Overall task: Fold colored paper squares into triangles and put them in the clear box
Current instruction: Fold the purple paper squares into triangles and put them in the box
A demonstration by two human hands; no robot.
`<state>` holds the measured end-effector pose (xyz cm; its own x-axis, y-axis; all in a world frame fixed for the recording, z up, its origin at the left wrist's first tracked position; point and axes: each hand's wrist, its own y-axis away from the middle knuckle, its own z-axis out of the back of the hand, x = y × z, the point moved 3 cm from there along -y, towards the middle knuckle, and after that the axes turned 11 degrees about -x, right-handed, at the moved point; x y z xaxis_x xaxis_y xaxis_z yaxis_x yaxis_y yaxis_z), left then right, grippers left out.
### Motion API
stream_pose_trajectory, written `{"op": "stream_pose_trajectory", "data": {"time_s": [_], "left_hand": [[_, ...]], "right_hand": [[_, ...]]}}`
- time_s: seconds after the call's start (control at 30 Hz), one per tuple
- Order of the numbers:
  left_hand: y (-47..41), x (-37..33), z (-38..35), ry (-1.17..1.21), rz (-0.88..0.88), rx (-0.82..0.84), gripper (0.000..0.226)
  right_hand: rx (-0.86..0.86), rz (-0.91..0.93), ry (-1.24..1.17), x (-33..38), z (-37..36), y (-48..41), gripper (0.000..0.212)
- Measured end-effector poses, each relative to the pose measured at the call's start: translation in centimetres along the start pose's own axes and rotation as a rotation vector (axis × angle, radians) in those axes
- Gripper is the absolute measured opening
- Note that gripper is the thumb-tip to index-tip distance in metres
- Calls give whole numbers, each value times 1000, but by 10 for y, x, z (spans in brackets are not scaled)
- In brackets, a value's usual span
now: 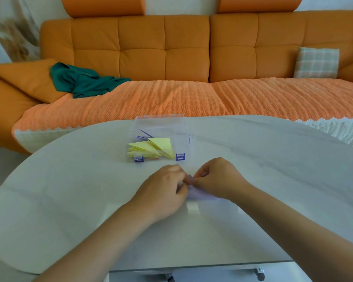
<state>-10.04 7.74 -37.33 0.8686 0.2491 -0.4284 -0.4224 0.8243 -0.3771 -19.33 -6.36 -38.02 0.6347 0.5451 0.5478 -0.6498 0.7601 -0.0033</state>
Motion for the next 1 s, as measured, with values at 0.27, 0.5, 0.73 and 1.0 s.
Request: {"op": "stream_pose_trajectory", "data": {"time_s": [0.27, 0.5, 0.73, 1.0], "left_hand": [[10, 1, -1, -31, -110, 91, 32], [14, -2, 2, -64, -173, 77, 32], [27, -12, 1, -118, -319, 58, 38], [45, -11, -5, -83, -230, 43, 46]], "right_hand": [[-164, 255, 263, 8, 5, 12, 27], [-131, 380, 292, 5, 4, 20, 33], [-111, 276, 258, 4, 3, 19, 31], [-106, 243, 222, 3, 6, 21, 22]]}}
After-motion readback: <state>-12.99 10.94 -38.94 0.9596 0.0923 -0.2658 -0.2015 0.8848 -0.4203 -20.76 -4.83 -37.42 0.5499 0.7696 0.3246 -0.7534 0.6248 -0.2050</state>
